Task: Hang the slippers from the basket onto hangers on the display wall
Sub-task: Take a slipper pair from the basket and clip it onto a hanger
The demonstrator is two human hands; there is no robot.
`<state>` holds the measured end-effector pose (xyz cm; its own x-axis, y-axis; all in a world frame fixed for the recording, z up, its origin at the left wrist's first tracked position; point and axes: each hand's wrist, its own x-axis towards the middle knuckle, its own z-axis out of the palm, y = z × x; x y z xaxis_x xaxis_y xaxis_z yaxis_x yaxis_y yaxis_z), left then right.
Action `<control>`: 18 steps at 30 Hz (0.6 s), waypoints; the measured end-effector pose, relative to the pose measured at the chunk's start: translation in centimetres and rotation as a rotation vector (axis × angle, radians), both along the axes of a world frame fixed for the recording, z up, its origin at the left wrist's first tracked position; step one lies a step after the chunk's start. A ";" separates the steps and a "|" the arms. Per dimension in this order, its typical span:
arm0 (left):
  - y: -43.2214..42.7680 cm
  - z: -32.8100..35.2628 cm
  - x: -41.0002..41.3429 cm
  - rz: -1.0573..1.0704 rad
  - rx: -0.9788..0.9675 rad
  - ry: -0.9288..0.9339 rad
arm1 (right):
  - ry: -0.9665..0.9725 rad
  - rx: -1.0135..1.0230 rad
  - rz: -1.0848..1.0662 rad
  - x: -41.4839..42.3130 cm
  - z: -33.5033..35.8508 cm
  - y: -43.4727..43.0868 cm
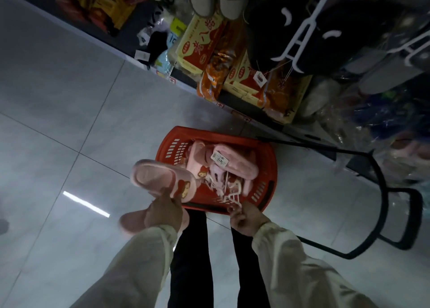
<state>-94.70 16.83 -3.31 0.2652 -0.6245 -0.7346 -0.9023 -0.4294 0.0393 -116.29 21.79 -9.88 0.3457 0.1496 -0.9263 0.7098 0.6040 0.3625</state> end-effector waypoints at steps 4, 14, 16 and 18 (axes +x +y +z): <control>-0.5 -0.7 1.4 0.057 0.049 0.020 | 0.355 -0.057 0.481 0.7 0.9 0.1; -0.3 -1.9 1.0 0.074 0.058 0.082 | 0.701 -0.255 1.239 1.1 0.2 2.4; -0.1 -1.9 0.8 0.068 0.056 0.085 | 0.747 -0.310 1.292 1.2 0.2 3.0; 0.0 -1.9 0.7 0.050 0.059 0.091 | 0.767 -0.343 1.282 1.3 0.2 3.3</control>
